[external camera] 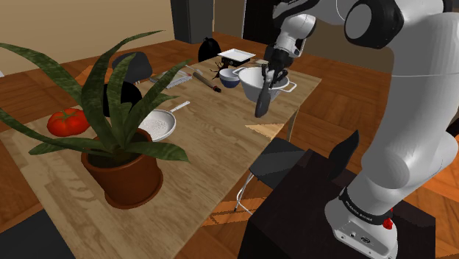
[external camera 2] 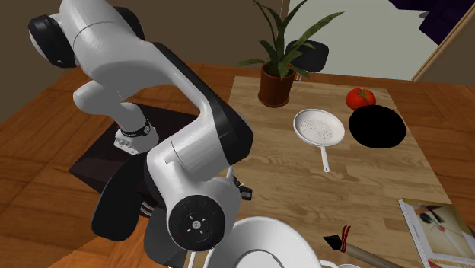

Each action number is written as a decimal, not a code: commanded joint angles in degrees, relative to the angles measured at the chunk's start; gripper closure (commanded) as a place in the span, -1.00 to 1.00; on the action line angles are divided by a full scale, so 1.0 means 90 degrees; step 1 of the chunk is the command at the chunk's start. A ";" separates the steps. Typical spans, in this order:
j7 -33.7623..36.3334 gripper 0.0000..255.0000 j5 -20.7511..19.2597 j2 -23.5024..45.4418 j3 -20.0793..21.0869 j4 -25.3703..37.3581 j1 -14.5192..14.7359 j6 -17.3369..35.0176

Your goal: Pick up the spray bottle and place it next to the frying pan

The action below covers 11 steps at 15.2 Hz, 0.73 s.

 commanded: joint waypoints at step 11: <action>0.0347 1.00 -0.0046 -0.0193 -0.0019 0.0729 -0.0064 -0.0850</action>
